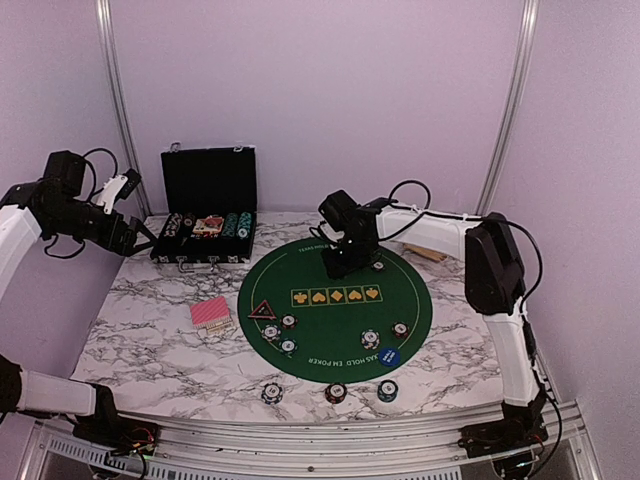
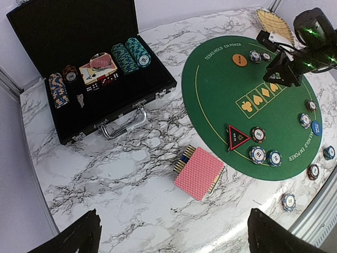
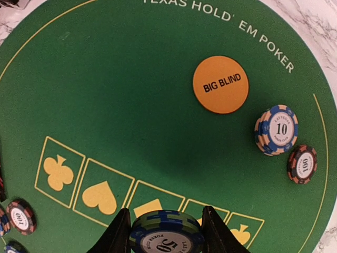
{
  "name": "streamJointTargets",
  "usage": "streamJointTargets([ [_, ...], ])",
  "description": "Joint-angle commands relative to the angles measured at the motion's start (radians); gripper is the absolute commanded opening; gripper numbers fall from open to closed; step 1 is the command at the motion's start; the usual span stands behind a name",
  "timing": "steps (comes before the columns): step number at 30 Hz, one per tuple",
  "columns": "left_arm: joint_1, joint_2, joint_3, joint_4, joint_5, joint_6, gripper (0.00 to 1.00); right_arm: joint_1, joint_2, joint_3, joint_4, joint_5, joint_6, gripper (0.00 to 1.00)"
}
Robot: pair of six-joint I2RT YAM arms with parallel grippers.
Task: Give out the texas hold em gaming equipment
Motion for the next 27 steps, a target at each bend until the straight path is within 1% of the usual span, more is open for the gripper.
streamJointTargets([
  [1, -0.004, -0.025, 0.005, -0.028, -0.003, -0.002, 0.99, -0.024, 0.057, 0.072, 0.032, 0.006, -0.003, 0.13],
  [12, -0.004, -0.017, 0.014, -0.028, 0.009, -0.003, 0.99, -0.062, 0.147, 0.101, 0.084, 0.008, 0.029, 0.14],
  [20, -0.004, -0.010, 0.016, -0.028, 0.013, 0.000, 0.99, -0.082, 0.173, 0.110, 0.097, 0.018, 0.031, 0.14],
  [27, -0.004, -0.009, 0.025, -0.028, 0.011, -0.001, 0.99, -0.087, 0.220, 0.154, 0.096, 0.010, 0.036, 0.14],
])
